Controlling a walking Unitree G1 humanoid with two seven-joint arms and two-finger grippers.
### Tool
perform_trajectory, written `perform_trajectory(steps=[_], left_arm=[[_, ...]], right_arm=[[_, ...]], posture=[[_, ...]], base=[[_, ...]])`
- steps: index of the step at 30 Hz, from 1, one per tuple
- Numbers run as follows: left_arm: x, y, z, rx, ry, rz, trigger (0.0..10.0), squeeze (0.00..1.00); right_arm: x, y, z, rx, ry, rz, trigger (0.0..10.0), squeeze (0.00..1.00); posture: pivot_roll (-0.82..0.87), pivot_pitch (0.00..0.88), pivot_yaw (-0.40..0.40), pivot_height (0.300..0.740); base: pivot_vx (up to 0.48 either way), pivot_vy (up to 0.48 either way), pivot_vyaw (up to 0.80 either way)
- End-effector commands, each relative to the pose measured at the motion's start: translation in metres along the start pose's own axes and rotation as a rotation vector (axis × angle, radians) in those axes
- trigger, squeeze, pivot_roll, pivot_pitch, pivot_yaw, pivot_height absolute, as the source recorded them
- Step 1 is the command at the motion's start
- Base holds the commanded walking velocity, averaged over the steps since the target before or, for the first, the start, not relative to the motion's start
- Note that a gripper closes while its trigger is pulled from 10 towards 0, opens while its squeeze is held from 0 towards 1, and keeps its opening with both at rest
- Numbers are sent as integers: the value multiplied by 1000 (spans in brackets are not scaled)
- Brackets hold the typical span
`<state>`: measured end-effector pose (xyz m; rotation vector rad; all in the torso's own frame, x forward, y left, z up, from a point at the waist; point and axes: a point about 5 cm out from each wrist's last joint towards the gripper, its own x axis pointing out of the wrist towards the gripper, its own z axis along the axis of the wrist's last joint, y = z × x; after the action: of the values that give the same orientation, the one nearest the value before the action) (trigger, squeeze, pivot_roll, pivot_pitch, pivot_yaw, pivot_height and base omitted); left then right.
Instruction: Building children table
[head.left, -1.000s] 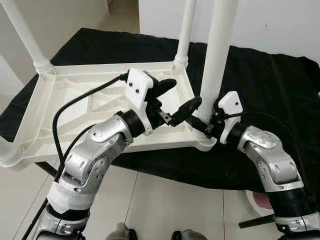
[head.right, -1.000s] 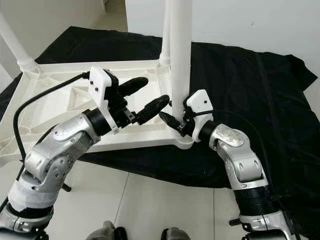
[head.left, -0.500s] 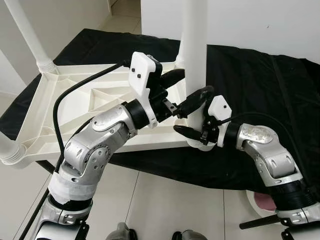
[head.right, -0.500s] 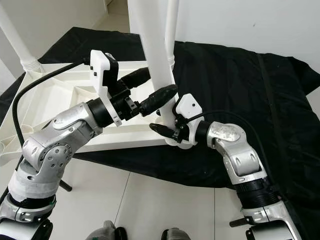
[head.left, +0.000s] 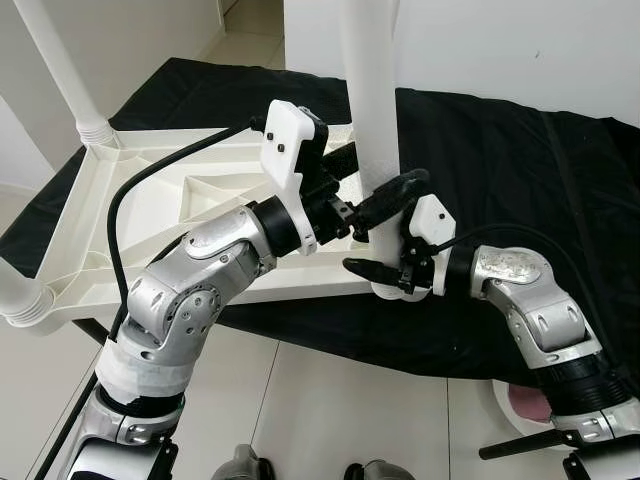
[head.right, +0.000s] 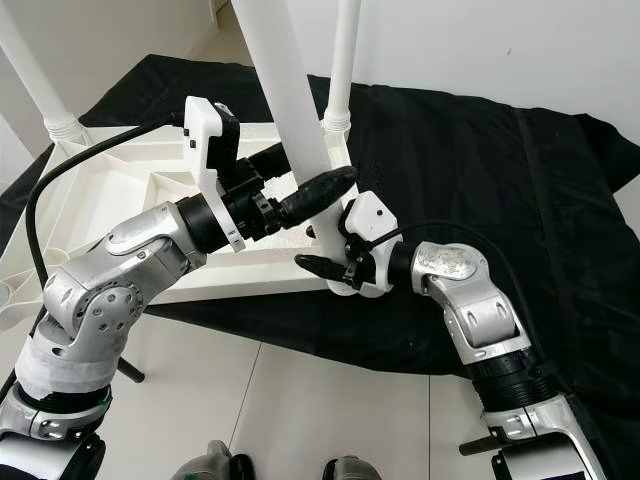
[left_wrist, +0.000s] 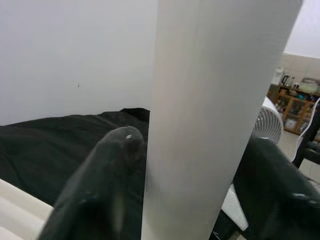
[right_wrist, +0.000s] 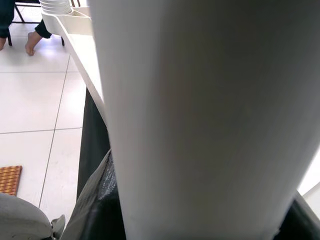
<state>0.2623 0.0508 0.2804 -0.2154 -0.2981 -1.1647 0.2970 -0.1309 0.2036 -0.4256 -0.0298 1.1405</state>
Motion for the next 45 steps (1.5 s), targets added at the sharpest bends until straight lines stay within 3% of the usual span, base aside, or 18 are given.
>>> perform_trajectory(steps=[1, 14, 15, 17, 18, 23, 24, 25, 26, 31, 36, 45], left_arm=[[0, -6, 5, -1, -15, -99, 0, 0], [-1, -9, 9, -28, -32, -118, 0, 0], [0, -7, 9, -22, -25, -105, 3725, 0], [0, -7, 9, -22, -25, -105, 3725, 0], [2, -5, 9, -13, -10, -82, 10000, 0], [4, 3, 11, -18, 4, -21, 10000, 0], [6, 8, 12, -16, 17, 16, 10000, 0], [6, 8, 12, -16, 17, 16, 10000, 0], [7, 12, 13, -7, 28, 53, 10000, 0], [9, 17, 14, 6, 40, 100, 10000, 0], [21, 39, 20, 85, 98, 301, 10000, 0], [34, 51, 27, 85, 98, 424, 10000, 0]], right_arm=[[-1, -1, 1, -20, 7, 13, 10000, 0], [-1, 0, -2, -19, 8, 24, 10000, 0], [0, 0, -1, 2, -6, 22, 10000, 1000], [0, 0, -1, 2, -6, 22, 10000, 1000], [1, -1, 1, 16, -25, 12, 10000, 1000], [4, -7, 3, 5, -39, -47, 10000, 1000], [6, -11, 6, 1, -52, -91, 10000, 549], [6, -11, 6, 1, -52, -91, 10000, 549], [7, -14, 7, 0, -60, -118, 10000, 0], [9, -16, 9, -2, -68, -154, 10000, 0], [24, -25, 10, -7, -63, -353, 10000, 0], [48, -30, 14, 51, -56, -567, 10000, 0]], posture=[[-56, 74, 11, 740], [-55, 76, 14, 740], [-54, 78, 15, 740], [-54, 78, 15, 740], [-54, 78, 15, 740], [-54, 78, 15, 740], [-54, 78, 15, 740], [-54, 78, 15, 740], [-54, 78, 15, 740], [-54, 78, 15, 740], [-54, 78, 15, 740], [-58, 80, 23, 740]], base=[[0, 0, 0], [0, 0, 0], [0, 0, 0], [0, 0, 0], [0, 0, 0], [0, 0, 0], [0, 0, 0], [0, 0, 0], [0, 0, 0], [0, 0, 0], [0, 0, 0], [0, 0, 0]])
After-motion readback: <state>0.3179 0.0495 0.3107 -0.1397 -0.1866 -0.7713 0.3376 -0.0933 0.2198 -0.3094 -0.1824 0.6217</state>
